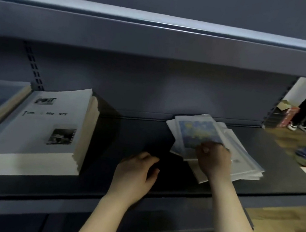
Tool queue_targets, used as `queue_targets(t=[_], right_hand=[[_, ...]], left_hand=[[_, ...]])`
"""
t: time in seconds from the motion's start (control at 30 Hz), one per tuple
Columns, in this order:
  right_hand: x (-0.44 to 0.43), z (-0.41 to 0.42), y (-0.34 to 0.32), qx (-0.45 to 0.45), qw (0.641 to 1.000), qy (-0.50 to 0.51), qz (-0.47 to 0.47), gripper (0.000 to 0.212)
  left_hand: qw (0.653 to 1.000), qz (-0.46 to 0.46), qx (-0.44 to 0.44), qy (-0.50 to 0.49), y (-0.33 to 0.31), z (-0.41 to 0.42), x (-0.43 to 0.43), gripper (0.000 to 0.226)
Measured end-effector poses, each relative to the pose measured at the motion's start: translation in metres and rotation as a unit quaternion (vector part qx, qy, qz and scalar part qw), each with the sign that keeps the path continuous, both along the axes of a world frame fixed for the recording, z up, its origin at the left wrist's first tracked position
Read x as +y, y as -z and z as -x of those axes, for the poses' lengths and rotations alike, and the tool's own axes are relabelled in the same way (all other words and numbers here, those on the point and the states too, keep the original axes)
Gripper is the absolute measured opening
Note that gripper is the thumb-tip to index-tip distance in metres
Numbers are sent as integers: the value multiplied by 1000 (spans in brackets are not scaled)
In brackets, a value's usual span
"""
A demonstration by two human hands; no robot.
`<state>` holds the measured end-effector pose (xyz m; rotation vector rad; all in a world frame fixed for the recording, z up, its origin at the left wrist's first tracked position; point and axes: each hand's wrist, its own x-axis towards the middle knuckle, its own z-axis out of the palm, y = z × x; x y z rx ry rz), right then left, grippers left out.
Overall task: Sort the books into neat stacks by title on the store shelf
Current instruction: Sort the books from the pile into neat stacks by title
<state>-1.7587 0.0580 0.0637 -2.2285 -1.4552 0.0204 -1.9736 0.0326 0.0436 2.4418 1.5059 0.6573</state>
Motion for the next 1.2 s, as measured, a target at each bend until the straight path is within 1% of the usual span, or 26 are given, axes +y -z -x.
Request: queue_targets(t=[0.03,0.13,0.23,0.33,0.37,0.43,0.6,0.67,0.7,0.77,0.8,0.83,0.93,1.0,1.03,1.07,1.1,1.13,1.17,1.2], right_hand=[[-1,-10,1,-11,1000,15,8,27],[0,-34,3,23,998,48,28,34],[1,-50,5,25,998,49,40,49],[5,-60,2,62,995,56,55,66],[5,-62,-1,72,994,49,63,67],[7,-66,-6,96,993,27,69,63],[12,-72,-9,165,982,-8,89,40],[15,-75,-6,258,965,-18,54,39],[14,-74,-7,324,945,-23,32,34],[12,-69,-9,447,893,-48,-7,24],[10,-65,-10,487,871,-65,-21,20],[9,-61,-10,506,858,-84,-34,16],[11,-44,-8,541,830,-118,-62,7],[12,-27,-10,574,804,-139,-65,5],[12,-19,-11,590,790,-155,-62,6],[12,-8,-12,603,776,-174,-58,9],[12,2,-13,607,769,-195,-51,9],[12,10,-13,602,768,-214,-43,6],[12,21,-13,594,769,-233,-34,2],[12,32,-13,590,768,-247,-30,3]], left_hand=[[1000,2,2,-4,0,-8,1,37],[1000,9,7,-14,0,-28,4,37],[1000,11,12,-21,1,-44,7,36],[999,13,18,-30,1,-53,8,35],[999,14,20,-33,1,-55,8,35],[999,14,20,-39,0,-57,8,34],[998,16,15,-51,-1,-58,6,34],[998,18,2,-65,-2,-55,6,36],[997,18,-7,-72,-2,-53,6,37],[995,23,-22,-90,-4,-49,5,40],[994,31,-31,-102,-6,-47,6,42],[992,38,-43,-114,-8,-45,6,44],[984,42,-102,-140,-17,-35,9,51],[970,59,-184,-148,-24,-26,9,53],[954,85,-248,-147,-26,-21,9,49],[928,114,-326,-139,-29,-15,9,41],[896,142,-400,-130,-33,-10,9,32],[866,160,-457,-127,-36,-5,8,25],[843,164,-495,-129,-38,3,7,20],[828,158,-521,-133,-40,11,7,18]])
